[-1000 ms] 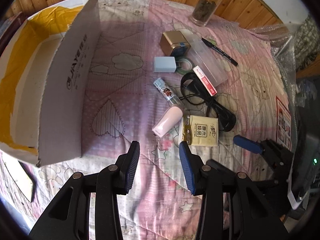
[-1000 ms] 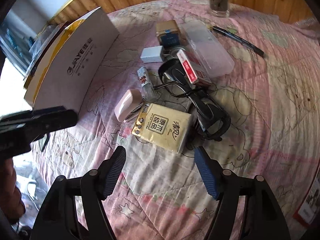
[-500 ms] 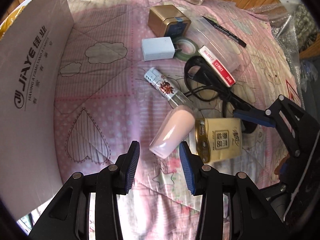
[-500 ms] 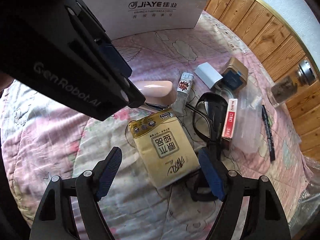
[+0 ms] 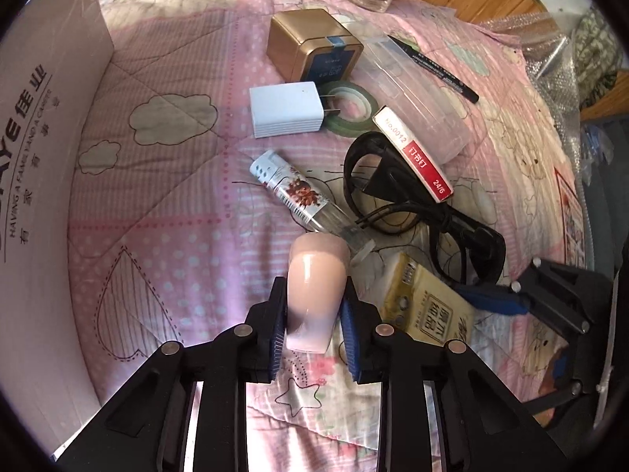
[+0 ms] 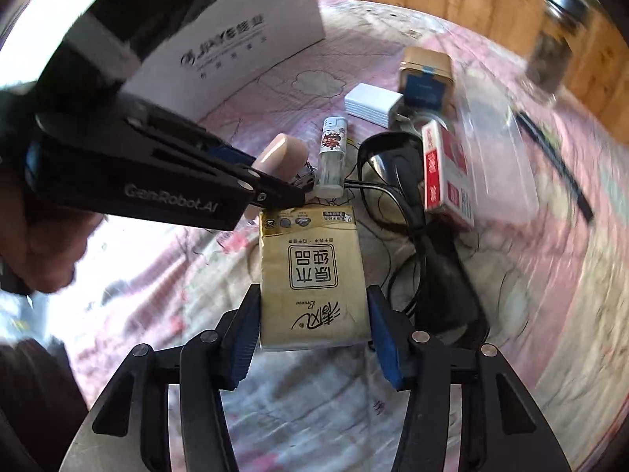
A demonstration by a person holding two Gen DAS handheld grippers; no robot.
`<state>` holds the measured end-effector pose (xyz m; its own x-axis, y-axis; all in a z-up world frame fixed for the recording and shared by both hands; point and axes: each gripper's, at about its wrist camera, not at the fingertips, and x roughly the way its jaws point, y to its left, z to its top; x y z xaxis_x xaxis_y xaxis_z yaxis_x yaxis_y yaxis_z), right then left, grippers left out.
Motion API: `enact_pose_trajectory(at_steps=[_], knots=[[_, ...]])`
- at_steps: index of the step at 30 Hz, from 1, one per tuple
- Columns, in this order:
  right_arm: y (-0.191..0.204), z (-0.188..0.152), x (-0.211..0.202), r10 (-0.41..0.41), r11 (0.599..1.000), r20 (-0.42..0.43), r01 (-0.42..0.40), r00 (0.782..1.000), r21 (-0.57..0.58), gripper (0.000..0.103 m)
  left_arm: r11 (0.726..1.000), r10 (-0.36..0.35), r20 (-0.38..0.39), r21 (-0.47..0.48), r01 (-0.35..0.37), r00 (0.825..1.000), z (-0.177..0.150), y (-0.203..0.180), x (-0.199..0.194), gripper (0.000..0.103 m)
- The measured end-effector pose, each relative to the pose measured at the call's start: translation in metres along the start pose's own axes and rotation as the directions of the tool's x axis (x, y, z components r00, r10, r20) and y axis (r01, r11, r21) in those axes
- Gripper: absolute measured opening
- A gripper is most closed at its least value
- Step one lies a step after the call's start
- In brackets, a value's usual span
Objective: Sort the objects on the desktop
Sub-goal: 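Grasp the pink bottle with the left gripper while the right grasps the yellow tissue pack, then carry the pink bottle and tissue pack over the white box with both tools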
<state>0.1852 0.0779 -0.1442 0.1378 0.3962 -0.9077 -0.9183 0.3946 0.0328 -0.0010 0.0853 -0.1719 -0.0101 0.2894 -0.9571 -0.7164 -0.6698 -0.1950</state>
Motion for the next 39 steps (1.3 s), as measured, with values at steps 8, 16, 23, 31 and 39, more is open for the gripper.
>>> enact_pose_trajectory(at_steps=[8,16,23,31,39], knots=[[-0.006,-0.005,-0.027,0.073,0.98,0.071,-0.085,0.995,0.182,0.053,1.0,-0.001,0.029,-0.031,0.002,1.0,-0.007,0.004,-0.031,0.026],[0.001,0.008,-0.048,0.069,0.961,0.124,-0.1,0.99,0.258,0.053,0.997,0.043,0.053,-0.071,-0.04,0.998,-0.006,0.006,-0.073,0.026],[0.01,0.031,-0.059,0.06,0.966,0.152,-0.096,0.987,0.241,0.053,0.994,0.059,0.106,-0.098,-0.049,0.993,-0.004,0.015,-0.11,0.026],[0.027,0.054,-0.069,0.036,0.967,0.19,-0.082,0.981,0.242,0.053,0.99,0.082,0.144,-0.124,-0.064,0.986,-0.006,0.03,-0.141,0.026],[0.039,0.078,-0.085,0.018,0.976,0.22,-0.065,0.975,0.21,0.053,0.986,0.099,0.175,-0.148,-0.073,0.98,-0.007,0.036,-0.16,0.026]])
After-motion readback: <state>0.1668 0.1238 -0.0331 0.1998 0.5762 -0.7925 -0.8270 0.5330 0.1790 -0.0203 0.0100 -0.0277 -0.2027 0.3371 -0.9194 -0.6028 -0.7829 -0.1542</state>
